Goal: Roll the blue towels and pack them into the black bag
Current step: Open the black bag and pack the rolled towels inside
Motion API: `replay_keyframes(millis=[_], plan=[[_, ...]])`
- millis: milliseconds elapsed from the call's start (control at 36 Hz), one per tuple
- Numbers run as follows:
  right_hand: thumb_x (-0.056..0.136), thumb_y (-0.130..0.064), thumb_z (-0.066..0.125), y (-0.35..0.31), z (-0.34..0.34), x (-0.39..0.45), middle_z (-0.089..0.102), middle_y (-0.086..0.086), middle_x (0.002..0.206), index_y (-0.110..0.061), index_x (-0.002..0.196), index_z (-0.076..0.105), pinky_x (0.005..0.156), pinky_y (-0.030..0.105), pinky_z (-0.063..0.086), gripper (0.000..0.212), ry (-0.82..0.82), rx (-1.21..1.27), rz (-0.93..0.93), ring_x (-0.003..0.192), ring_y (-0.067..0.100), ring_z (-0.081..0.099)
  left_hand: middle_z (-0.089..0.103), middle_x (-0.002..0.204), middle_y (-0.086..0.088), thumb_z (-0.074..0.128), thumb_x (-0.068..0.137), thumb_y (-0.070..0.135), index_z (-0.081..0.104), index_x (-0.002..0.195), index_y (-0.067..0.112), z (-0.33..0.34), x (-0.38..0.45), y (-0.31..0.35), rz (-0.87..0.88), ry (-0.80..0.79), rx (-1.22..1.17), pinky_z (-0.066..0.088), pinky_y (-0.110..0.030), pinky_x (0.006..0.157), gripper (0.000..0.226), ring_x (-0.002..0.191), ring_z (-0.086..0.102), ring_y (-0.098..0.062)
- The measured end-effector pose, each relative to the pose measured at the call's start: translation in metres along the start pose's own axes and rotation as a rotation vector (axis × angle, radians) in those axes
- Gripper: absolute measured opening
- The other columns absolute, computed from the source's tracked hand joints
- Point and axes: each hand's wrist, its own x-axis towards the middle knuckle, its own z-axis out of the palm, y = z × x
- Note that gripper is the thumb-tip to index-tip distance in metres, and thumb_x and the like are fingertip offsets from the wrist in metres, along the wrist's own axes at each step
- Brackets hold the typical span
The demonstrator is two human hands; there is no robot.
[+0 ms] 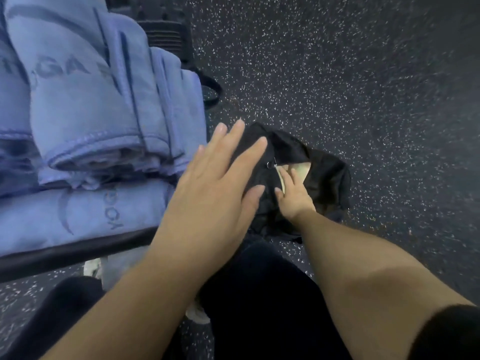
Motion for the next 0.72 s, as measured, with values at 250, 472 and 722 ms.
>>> replay_keyframes(millis=[250, 472, 722], plan=[[0.094, -0.018, 0.047, 0.047, -0.003, 0.017, -0.005, 0.0, 0.161, -0.036, 0.151, 0.009, 0.116, 0.054, 0.002, 0.07, 0.028, -0.47, 0.123, 0.146, 0.03, -0.011, 0.031, 0.155, -0.001, 0.03, 0.089, 0.041, 0.04, 0.144, 0.025, 0.03, 0.017, 0.001, -0.074, -0.145, 0.048, 0.005, -0.035, 0.114, 0.058, 0.147, 0.013, -0.017], [0.083, 0.016, 0.039, 0.093, -0.004, 0.012, -0.029, -0.005, 0.155, -0.047, 0.148, 0.007, 0.108, 0.07, 0.012, 0.096, -0.043, -0.433, 0.41, 0.141, 0.044, -0.021, 0.027, 0.156, 0.002, 0.044, 0.094, 0.035, 0.038, 0.146, 0.027, 0.042, 0.019, 0.005, -0.046, -0.187, 0.018, 0.006, -0.033, 0.114, 0.052, 0.147, 0.007, -0.013], [0.1, -0.019, 0.038, 0.079, -0.007, 0.002, 0.033, 0.008, 0.141, -0.023, 0.131, 0.045, 0.104, 0.048, 0.035, 0.032, 0.135, 0.047, 0.25, 0.123, 0.034, 0.037, 0.029, 0.155, 0.004, 0.045, 0.095, 0.039, 0.039, 0.145, 0.027, 0.042, 0.018, 0.004, -0.034, -0.159, 0.044, 0.005, -0.032, 0.112, 0.051, 0.146, -0.002, -0.009]])
